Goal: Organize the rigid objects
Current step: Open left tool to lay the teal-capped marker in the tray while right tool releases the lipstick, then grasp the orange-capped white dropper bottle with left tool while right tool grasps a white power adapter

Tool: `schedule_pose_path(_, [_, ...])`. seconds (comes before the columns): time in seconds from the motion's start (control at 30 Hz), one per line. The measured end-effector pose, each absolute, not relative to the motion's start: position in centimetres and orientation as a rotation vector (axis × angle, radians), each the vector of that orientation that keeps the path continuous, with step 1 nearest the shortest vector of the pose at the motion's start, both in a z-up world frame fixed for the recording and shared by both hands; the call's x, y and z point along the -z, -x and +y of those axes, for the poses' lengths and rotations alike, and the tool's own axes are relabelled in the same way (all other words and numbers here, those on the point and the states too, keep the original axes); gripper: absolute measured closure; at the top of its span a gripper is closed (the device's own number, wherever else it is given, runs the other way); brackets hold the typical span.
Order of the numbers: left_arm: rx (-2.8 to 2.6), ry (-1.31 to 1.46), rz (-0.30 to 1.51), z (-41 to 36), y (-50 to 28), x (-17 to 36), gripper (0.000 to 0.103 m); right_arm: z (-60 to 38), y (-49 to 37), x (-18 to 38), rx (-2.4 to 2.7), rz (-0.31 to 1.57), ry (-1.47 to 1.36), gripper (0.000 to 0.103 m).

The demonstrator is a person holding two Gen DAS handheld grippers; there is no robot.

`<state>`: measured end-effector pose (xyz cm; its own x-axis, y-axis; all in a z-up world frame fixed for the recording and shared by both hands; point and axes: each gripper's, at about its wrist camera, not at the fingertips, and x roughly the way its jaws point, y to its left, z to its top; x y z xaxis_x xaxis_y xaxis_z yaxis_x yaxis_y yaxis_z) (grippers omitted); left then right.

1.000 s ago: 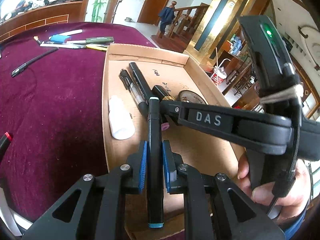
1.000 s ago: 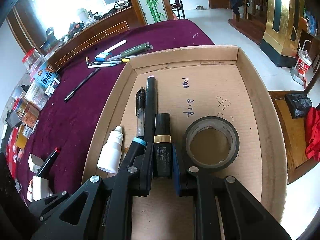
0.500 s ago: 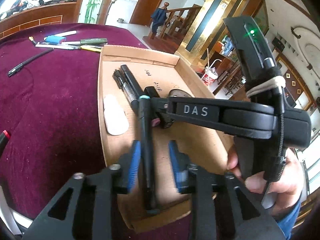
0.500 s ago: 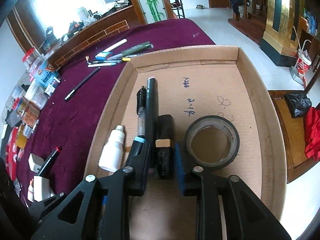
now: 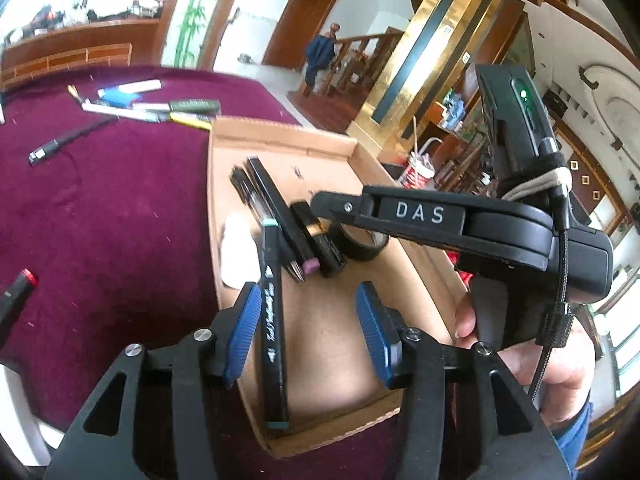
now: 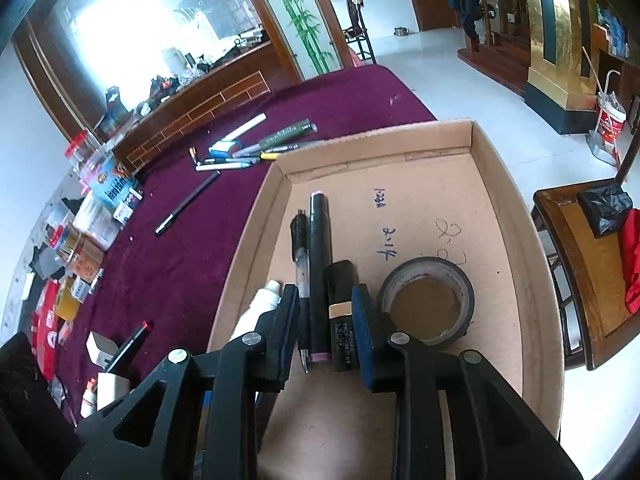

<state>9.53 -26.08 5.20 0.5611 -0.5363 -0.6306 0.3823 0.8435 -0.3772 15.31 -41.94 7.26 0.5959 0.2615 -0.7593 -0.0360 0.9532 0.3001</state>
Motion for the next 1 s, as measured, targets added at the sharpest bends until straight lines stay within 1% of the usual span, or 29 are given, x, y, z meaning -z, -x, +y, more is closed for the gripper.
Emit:
schedule_pose_path(0.1, [0.53,0.179,0.77,-26.2,-9.2,-5.7,0.055,-42.0,-15.1,-7.6,-0.176,0.899,-0.278,0.073])
schedule_pose_path(0.33, [0.494,0.134,0.709,-25.9,-8.8,-6.5,0.055,-42.5,-15.0,-8.1,-0.185,0.877,-0.323,0.073])
schedule_pose_path(0.43, [0.468,0.115,0.673,-25.4,-8.3,-8.0,0.055,-42.9,-14.7,-8.5,-0.192,0.86,-0.346,0.073])
schedule_pose_path(0.63, [0.44,0.154,0.679,-22.6,-6.7,-10.8,0.055,-43.1,-14.8,-8.4,-0.198,0.854,-0.383,0.07])
schedule_pose_path(0.8, [0.403,0.146,0.683,-17.9,-3.9,-12.4,0.055,-42.6,-14.7,-8.2,-0.224,0.857,-0.381,0.069])
schedule_pose_path(0.97, [0.305,0.197,0.679,-9.3,0.0,-12.2,0.055,-41.2,-14.0,-9.0,-0.266,0.816,-0.329,0.068])
schedule_pose_path(1.0, [0.286,0.215,0.68,-7.7,0.5,-11.9,0.053,-40.8,-13.9,-9.1,-0.273,0.807,-0.314,0.066])
